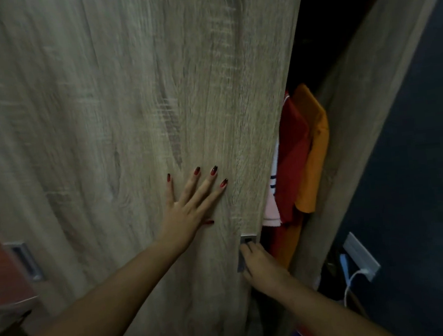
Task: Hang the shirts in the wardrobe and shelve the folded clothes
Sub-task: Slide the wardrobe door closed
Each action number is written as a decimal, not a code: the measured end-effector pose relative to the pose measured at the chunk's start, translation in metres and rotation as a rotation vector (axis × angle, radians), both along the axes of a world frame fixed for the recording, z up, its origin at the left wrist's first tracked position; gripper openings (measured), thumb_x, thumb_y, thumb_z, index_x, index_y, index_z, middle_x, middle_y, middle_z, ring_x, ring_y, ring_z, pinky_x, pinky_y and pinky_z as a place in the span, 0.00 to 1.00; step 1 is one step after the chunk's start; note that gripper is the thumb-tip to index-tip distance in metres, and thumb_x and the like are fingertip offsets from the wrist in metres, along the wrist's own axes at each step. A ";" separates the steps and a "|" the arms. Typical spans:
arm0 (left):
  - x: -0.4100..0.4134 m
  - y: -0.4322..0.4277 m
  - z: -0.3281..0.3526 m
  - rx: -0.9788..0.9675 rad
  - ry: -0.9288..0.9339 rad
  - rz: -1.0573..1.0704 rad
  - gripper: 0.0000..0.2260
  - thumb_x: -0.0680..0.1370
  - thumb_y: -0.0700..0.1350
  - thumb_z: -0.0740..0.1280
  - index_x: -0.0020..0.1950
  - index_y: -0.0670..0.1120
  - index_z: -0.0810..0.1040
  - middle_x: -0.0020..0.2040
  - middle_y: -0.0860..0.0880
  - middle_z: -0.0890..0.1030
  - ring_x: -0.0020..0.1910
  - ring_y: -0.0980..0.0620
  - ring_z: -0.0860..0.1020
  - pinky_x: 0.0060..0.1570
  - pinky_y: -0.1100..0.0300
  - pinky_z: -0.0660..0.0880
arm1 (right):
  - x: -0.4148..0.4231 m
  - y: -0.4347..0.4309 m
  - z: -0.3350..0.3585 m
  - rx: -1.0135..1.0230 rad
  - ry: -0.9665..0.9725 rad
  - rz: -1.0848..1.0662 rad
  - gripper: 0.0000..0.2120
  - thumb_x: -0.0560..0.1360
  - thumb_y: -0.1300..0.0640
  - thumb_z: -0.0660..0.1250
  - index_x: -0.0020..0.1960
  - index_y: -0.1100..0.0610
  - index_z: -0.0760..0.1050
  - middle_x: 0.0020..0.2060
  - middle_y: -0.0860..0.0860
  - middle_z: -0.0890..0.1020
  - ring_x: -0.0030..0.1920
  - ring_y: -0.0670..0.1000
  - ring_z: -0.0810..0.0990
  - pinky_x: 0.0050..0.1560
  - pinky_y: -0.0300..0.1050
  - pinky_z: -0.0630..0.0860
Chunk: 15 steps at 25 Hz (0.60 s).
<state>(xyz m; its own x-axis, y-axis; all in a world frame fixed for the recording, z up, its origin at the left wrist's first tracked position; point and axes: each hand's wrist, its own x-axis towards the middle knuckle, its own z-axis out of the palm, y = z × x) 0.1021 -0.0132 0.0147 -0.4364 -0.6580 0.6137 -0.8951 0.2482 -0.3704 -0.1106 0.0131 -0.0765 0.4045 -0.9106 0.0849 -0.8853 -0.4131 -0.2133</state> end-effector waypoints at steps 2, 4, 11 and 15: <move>-0.020 -0.001 0.000 0.001 -0.030 -0.009 0.45 0.68 0.61 0.70 0.78 0.54 0.48 0.79 0.48 0.50 0.77 0.42 0.50 0.68 0.28 0.52 | -0.019 -0.001 -0.001 0.006 -0.046 -0.043 0.21 0.76 0.60 0.61 0.68 0.57 0.64 0.60 0.56 0.72 0.59 0.53 0.71 0.57 0.45 0.73; -0.039 -0.001 0.001 0.008 -0.046 -0.015 0.46 0.68 0.61 0.70 0.78 0.54 0.46 0.79 0.48 0.49 0.77 0.42 0.49 0.68 0.28 0.52 | -0.036 -0.001 -0.001 0.005 -0.058 -0.085 0.20 0.76 0.59 0.60 0.68 0.58 0.64 0.59 0.56 0.72 0.59 0.53 0.71 0.57 0.44 0.72; -0.098 -0.003 0.004 0.007 -0.095 -0.036 0.48 0.68 0.59 0.71 0.78 0.54 0.43 0.79 0.48 0.47 0.78 0.43 0.47 0.69 0.29 0.51 | -0.091 -0.001 -0.008 0.054 -0.085 -0.189 0.22 0.76 0.59 0.59 0.69 0.59 0.63 0.59 0.57 0.71 0.58 0.54 0.71 0.57 0.44 0.71; -0.122 -0.002 0.006 0.023 -0.110 -0.039 0.49 0.68 0.58 0.72 0.78 0.54 0.42 0.79 0.48 0.46 0.78 0.42 0.46 0.69 0.29 0.50 | -0.113 -0.003 -0.011 0.074 -0.101 -0.211 0.21 0.77 0.60 0.59 0.69 0.61 0.63 0.59 0.59 0.72 0.57 0.56 0.72 0.57 0.46 0.72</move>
